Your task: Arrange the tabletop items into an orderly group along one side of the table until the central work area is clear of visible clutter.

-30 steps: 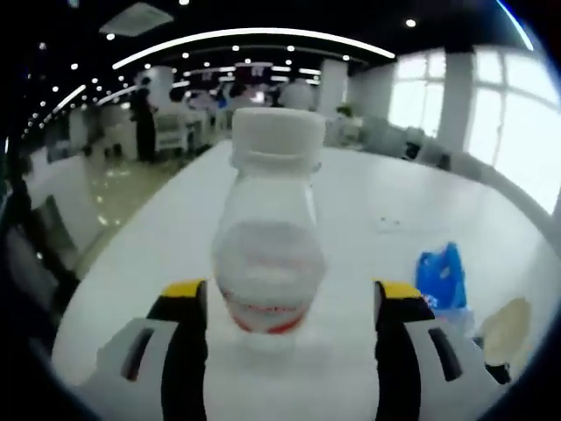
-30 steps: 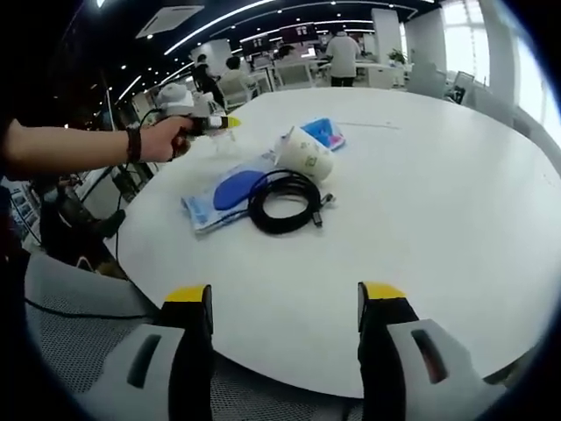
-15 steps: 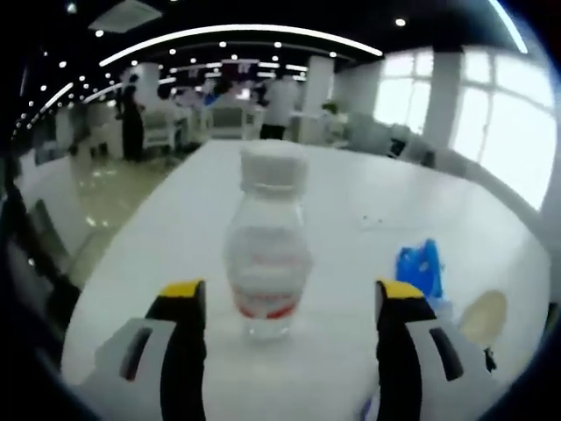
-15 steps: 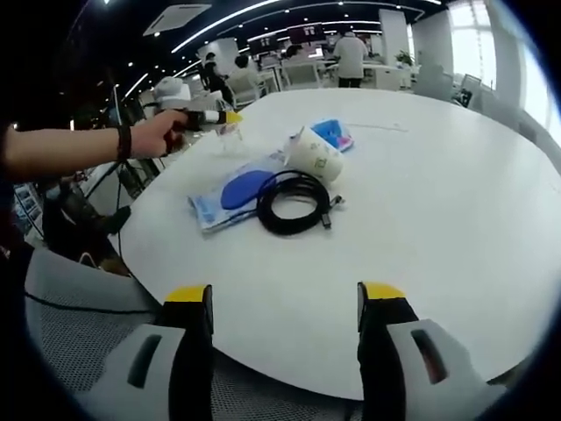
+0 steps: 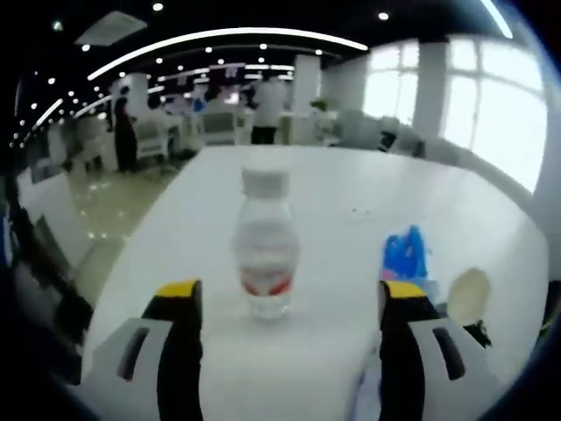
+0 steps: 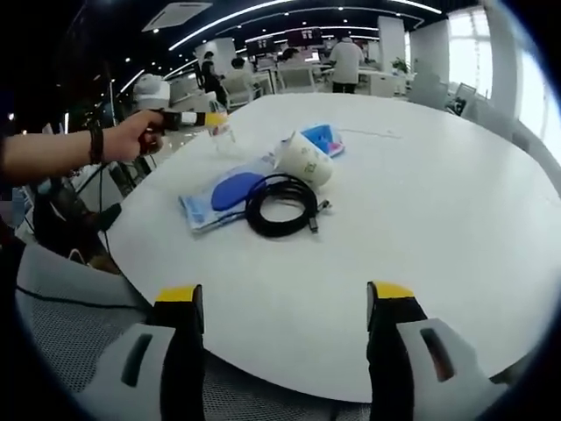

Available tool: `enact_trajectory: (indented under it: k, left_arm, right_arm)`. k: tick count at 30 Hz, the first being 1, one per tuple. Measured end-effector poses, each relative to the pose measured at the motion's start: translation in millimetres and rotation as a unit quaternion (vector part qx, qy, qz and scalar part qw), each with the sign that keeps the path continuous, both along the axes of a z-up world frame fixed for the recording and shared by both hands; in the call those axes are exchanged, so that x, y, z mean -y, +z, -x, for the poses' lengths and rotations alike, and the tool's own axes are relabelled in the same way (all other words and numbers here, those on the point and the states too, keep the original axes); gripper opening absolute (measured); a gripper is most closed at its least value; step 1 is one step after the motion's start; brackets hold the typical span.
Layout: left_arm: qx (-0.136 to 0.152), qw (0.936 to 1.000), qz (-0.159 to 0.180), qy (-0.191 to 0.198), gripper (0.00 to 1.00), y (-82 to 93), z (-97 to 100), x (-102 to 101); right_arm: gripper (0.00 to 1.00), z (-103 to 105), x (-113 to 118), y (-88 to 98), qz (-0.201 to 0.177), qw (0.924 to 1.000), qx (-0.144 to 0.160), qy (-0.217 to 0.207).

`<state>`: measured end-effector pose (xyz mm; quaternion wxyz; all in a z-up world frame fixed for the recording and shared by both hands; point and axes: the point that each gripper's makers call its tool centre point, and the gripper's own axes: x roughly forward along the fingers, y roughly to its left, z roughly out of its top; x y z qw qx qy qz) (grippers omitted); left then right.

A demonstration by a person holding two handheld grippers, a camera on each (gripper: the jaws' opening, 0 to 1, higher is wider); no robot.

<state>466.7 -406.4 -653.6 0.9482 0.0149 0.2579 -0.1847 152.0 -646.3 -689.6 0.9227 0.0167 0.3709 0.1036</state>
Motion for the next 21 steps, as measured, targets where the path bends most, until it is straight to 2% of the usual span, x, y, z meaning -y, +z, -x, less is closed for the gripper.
enact_trajectory:
  k: [2, 11, 21]
  left_arm:
    - [-0.011, 0.9999, 0.001, 0.004, 0.74, -3.2, 6.4, -4.3]
    - [-0.025, 0.9995, -0.004, -0.018, 0.84, -2.7, 37.9, -10.5]
    - [-0.029, 0.9982, -0.008, -0.052, 0.87, 1.3, 72.1, -10.5]
  right_arm:
    - [0.77, 0.5, -0.1, -1.1, 0.000, 1.0000, -0.002, 0.001]
    - [0.78, 0.3, -5.5, 0.3, -0.003, 0.9999, 0.000, 0.011]
    - [0.78, -0.8, -14.6, 4.6, -0.009, 0.9996, 0.009, 0.026]
